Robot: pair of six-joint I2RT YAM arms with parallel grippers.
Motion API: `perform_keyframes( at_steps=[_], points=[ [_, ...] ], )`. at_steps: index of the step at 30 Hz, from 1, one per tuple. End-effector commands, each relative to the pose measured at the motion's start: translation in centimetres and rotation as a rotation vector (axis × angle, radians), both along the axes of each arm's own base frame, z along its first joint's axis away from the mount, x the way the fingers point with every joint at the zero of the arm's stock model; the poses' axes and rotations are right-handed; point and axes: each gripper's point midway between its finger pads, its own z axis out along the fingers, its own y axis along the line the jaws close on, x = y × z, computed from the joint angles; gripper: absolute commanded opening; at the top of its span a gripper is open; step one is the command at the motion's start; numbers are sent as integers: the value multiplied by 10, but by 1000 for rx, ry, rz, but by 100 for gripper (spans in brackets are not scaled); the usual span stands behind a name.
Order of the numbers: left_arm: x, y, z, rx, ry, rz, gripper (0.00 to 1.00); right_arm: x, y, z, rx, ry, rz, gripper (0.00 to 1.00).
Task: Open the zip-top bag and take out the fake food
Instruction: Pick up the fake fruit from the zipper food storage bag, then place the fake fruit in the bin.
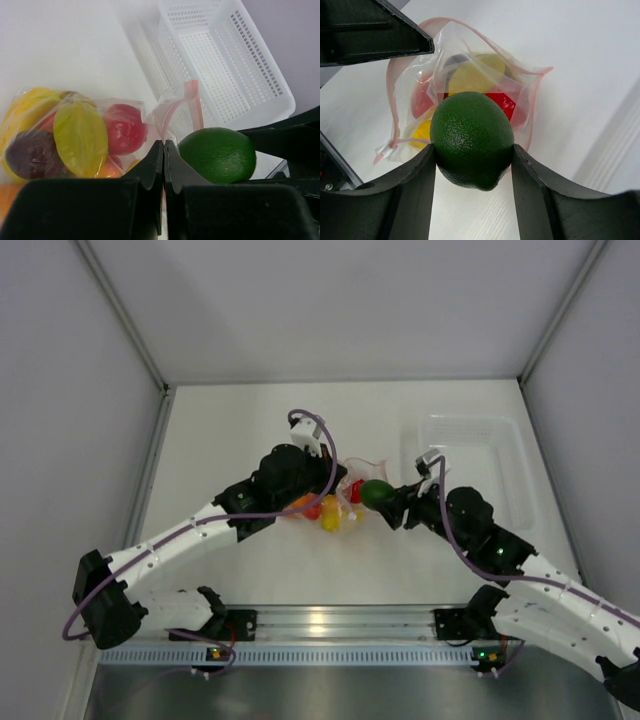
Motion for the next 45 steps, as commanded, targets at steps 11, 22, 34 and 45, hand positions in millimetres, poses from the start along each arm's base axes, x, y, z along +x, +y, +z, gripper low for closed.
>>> perform_keyframes(
  at_steps=[11,22,34,45],
  points=[
    [9,0,28,-105,-52,32,0,21,-95,41,-169,-20,-446,31],
    [7,-2,36,-139,-65,16,0,149,-182,1,-184,190,-720,30],
    [7,8,43,-140,-83,7,0,223,-204,-86,-255,356,-781,51],
    [6,5,41,-141,-67,-29,0,202,-203,-55,-214,311,-784,94]
  ],
)
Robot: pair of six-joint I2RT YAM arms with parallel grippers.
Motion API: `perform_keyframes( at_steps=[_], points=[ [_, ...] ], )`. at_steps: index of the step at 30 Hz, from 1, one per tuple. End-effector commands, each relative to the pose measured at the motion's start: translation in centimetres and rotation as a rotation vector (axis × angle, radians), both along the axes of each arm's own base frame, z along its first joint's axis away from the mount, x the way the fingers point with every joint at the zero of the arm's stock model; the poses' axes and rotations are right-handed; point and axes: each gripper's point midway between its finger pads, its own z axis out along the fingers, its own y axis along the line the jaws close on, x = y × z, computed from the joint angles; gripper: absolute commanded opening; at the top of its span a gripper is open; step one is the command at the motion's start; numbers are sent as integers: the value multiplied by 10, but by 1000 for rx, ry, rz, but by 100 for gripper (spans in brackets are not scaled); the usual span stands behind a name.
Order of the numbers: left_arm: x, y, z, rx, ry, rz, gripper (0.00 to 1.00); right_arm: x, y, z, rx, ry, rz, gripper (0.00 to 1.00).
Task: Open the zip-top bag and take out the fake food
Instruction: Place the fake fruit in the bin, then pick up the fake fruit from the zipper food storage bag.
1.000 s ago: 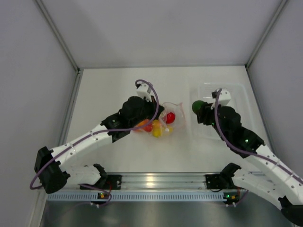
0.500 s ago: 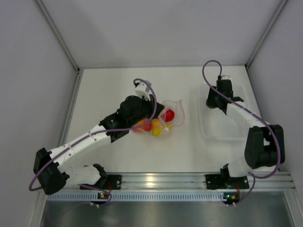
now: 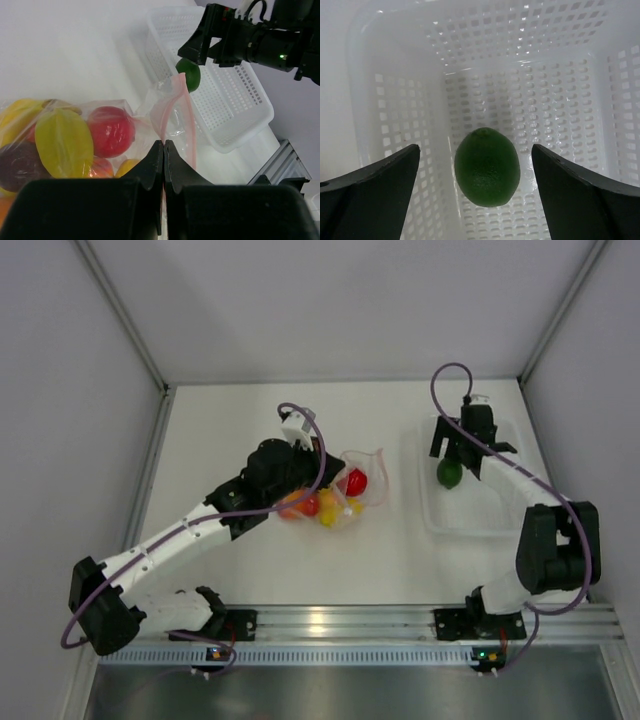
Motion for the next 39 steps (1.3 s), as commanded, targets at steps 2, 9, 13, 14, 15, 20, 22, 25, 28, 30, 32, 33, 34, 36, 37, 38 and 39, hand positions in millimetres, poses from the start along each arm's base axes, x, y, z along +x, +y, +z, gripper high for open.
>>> perform_keyframes(
  at_steps=[2,9,13,14,15,20,22,25,28,30,32,33,34,36,37,38,39],
  points=[
    [0,-2,22,-61,-54,-20,0,-3,9,82,92,-232,30,97],
    [-4,-2,32,-87,-62,-29,0,-55,95,153,503,-490,371,95],
    [-7,-3,35,-98,-59,-41,0,-100,141,174,509,-537,505,71],
    [-6,-4,35,-97,-58,-41,0,-116,165,176,526,-522,573,60],
    [-12,-8,37,-106,-52,-81,0,-126,177,179,529,-522,612,56],
    [-20,-20,49,-144,-37,-152,0,-161,229,180,467,-491,751,46],
    [-25,-25,59,-166,-40,-190,0,-161,234,180,423,-496,750,44],
    [-33,-29,75,-201,-46,-234,0,-166,242,174,402,-487,762,39],
    [-41,-30,96,-235,-71,-269,0,-170,248,170,393,-492,770,37],
    [-43,-29,105,-252,-79,-273,0,-169,248,168,367,-487,763,37],
    [-45,-30,111,-262,-85,-284,0,-166,247,168,347,-486,737,36],
    [-46,-30,111,-266,-80,-289,0,-165,245,168,336,-480,723,35],
    [-47,-30,113,-270,-82,-292,0,-160,238,168,315,-480,674,34],
    [-44,-26,111,-266,-86,-264,0,-156,233,164,277,-451,640,34],
    [-41,-24,107,-259,-84,-242,0,-152,228,162,248,-442,607,34],
    [-35,-22,94,-239,-71,-207,0,-149,227,155,214,-420,598,33],
    [-33,-20,87,-232,-60,-192,0,-149,225,153,196,-414,591,33]
  ],
)
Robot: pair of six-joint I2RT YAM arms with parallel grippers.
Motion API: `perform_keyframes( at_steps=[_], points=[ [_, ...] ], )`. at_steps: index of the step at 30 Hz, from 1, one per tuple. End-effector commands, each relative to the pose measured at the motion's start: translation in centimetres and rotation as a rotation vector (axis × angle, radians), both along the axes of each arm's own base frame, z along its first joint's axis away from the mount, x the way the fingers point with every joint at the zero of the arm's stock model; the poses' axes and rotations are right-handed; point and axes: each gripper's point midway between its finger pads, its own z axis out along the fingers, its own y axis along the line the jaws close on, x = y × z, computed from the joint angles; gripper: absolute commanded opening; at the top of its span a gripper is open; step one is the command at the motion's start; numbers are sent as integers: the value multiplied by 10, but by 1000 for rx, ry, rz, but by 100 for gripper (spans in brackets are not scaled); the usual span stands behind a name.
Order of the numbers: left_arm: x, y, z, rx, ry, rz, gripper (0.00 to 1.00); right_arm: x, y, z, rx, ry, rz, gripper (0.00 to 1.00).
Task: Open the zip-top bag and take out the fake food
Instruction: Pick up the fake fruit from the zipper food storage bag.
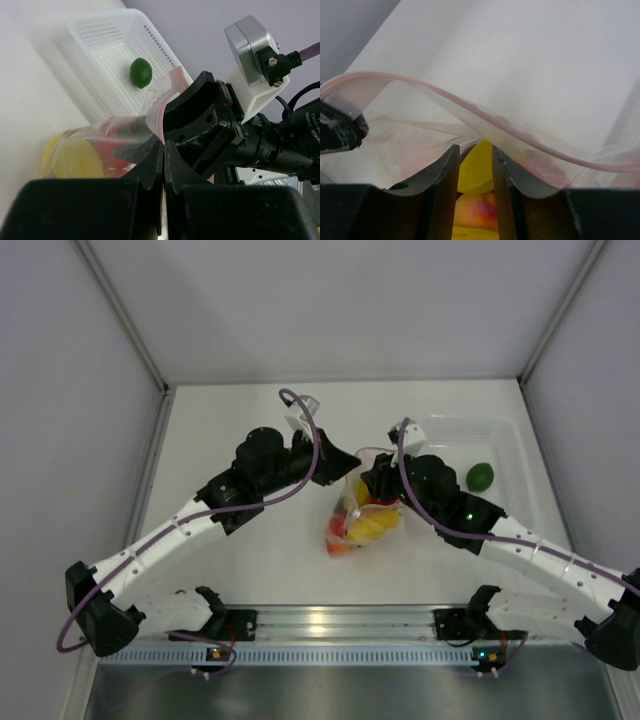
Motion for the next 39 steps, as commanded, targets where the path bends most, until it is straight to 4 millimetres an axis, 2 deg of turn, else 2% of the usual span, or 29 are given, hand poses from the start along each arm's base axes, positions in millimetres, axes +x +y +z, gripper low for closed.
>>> perform_keyframes(
  at_steps=[1,3,6,11,14,18,22,23,26,30,32,35,39],
  points=[
    [4,7,21,-69,-51,49,0,9,-17,4,-98,-13,-122,33],
    [4,1,3,-64,-15,30,0,6,-19,-3,-139,0,-138,34],
    [3,-9,-12,-84,24,-1,0,3,-36,-23,-235,50,-198,35],
    [3,-19,-20,-113,54,-32,0,-9,-58,-38,-256,93,-245,37],
    [1,-25,-21,-111,48,-49,0,-16,-72,-45,-271,107,-267,41],
    [-6,-36,-23,-106,35,-77,0,-20,-86,-64,-306,130,-309,44],
    [-2,-31,-26,-84,-7,2,0,-20,-83,-83,-327,164,-303,44],
    [2,-27,-32,-68,-10,35,0,-19,-84,-91,-352,183,-312,44],
    [0,-27,-33,-57,-28,20,0,-19,-87,-96,-382,207,-337,44],
    [2,-35,-50,-19,-13,5,0,-23,-90,-103,-372,209,-337,49],
    [3,-36,-56,-11,3,13,0,-22,-83,-108,-345,205,-310,53],
    [0,-38,-56,-18,5,-4,0,-20,-70,-117,-306,207,-277,54],
    [-5,-37,-47,-39,-4,-22,0,-13,-70,-128,-329,216,-319,61]
  ],
)
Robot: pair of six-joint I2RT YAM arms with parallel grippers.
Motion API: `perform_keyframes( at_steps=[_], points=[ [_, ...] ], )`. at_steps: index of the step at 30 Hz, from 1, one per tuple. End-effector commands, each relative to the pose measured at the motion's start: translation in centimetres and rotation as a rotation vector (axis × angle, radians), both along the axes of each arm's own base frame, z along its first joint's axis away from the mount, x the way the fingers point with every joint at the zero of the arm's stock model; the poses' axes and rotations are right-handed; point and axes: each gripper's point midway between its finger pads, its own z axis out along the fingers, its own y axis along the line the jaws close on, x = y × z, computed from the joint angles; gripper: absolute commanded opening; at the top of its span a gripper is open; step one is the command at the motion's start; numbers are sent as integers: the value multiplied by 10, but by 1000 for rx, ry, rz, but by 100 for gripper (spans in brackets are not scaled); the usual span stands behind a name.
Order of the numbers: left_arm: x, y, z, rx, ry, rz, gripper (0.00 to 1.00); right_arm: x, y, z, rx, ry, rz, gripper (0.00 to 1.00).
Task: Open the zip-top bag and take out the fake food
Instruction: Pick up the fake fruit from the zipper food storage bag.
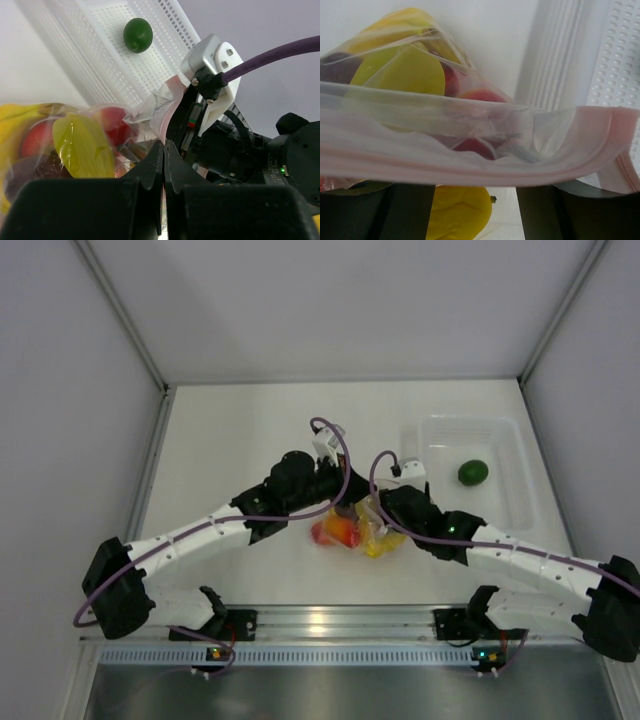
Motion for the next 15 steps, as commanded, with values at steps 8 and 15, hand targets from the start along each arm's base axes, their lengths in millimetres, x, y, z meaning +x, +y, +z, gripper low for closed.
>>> perform_keyframes(
  at_steps=[8,15],
  points=[
    [-5,5,42,-118,-96,-7,0,22,23,-2,153,-69,-51,57],
    [-5,1,37,-120,-88,-19,0,33,38,-14,211,-61,-50,57]
  ],
)
